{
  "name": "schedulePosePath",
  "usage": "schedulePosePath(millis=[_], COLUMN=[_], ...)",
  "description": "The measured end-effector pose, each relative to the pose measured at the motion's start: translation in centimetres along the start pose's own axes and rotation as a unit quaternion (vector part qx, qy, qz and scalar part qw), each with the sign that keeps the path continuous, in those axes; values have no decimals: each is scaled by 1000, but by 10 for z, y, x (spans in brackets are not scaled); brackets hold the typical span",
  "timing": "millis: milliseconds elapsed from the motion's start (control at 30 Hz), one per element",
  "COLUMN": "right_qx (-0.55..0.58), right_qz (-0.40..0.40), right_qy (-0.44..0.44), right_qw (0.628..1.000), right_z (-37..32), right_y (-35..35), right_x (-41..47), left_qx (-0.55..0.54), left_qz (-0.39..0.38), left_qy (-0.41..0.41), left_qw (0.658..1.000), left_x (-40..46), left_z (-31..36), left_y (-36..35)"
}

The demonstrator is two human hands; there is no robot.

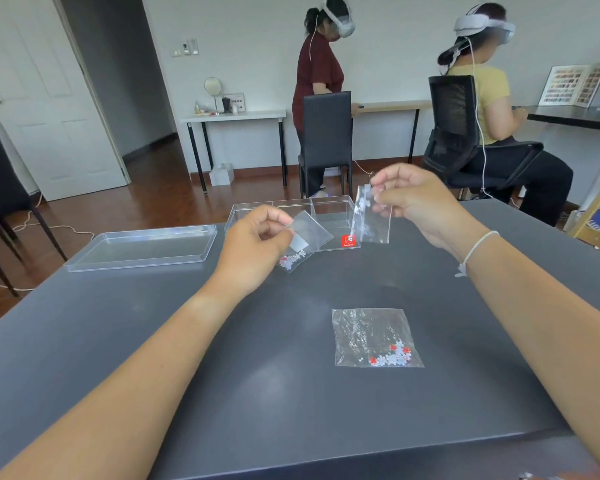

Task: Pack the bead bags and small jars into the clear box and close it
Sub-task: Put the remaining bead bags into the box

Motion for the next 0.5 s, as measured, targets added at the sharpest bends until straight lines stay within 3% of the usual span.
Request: schedulePosePath(millis=[267, 500], right_qx=[-29, -126], right_qz=[103, 51], right_qy=[41, 36], right_qw=[993, 990], right_z=[-7, 12], right_y=[-21, -44], right_x=[43, 51], left_qx=[5, 0], left_qz=[21, 12], left_qy=[5, -5], left_qw=[1000, 1000], left_x=[2, 3], left_z=[-4, -3], left_y=[4, 3])
Point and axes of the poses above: each hand's wrist, its own x-axis towards the middle knuckle, its own y-axis out of the back of the hand, z = x × y, the point moved 2 cm from there along x, towards the middle knuckle, and after that the axes turned 6 degrees about -x, right-handed, at the moved point
